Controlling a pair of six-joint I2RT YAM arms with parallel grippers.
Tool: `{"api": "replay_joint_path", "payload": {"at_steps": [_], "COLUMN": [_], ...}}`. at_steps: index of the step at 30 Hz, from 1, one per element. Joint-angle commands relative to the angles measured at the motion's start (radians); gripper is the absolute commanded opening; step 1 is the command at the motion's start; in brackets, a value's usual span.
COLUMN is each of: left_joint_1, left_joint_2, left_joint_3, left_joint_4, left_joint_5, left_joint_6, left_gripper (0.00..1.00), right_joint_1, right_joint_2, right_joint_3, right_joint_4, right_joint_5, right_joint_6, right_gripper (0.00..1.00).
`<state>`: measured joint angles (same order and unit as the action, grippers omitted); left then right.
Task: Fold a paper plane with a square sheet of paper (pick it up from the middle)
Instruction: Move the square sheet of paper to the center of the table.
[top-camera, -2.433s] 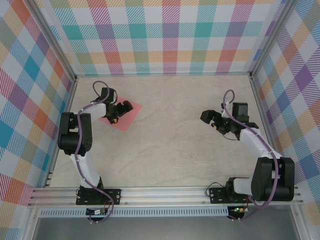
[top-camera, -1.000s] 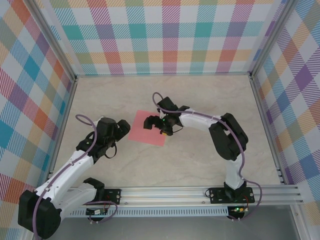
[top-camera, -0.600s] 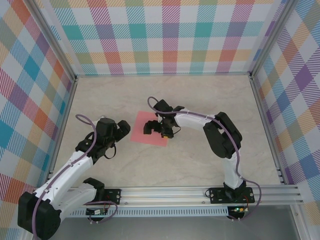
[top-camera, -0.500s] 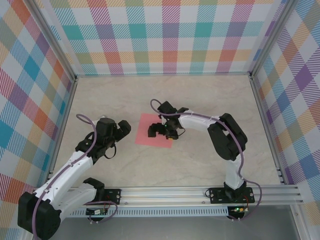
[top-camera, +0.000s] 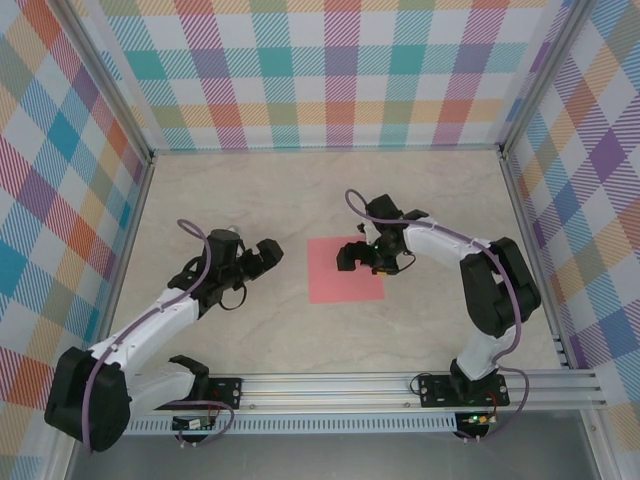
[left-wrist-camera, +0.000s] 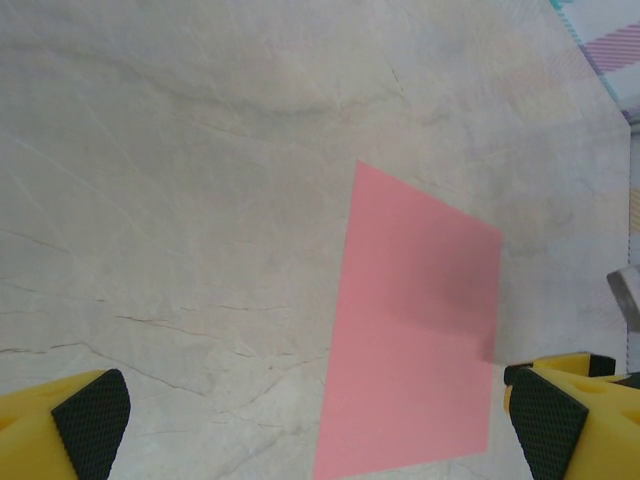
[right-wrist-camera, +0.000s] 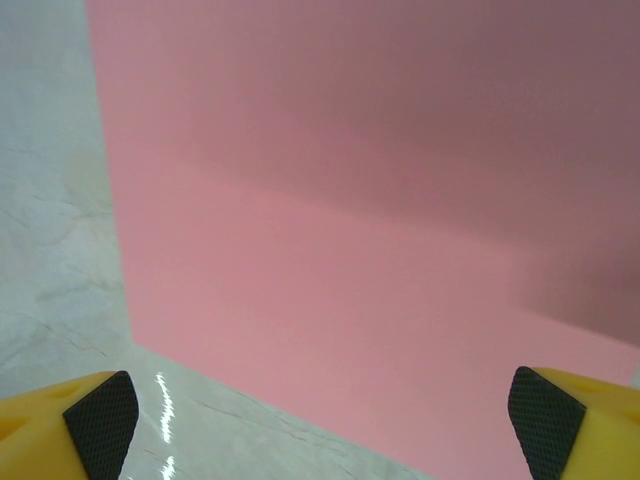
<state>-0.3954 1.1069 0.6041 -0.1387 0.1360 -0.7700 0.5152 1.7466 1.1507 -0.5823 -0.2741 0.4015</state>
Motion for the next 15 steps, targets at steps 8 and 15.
{"api": "replay_joint_path", "payload": {"at_steps": [8, 15], "left_joint_1": [-0.086, -0.123], "left_joint_2": [0.151, 0.223], "left_joint_3": [0.062, 0.089], "left_joint_4": [0.068, 0.083], "left_joint_5": [0.072, 0.065], "left_joint_6": [-0.017, -0.02], "left_gripper": [1.0, 1.0], "right_joint_1": [0.005, 0.002], "right_joint_2": [0.167, 0.205], "right_joint_3": [0.163, 0.134], "right_joint_4": [0.027, -0.016], "right_joint_5": [0.076, 0.1], "right_joint_6": [0.122, 0.057], "right_gripper": [0.96, 0.96]}}
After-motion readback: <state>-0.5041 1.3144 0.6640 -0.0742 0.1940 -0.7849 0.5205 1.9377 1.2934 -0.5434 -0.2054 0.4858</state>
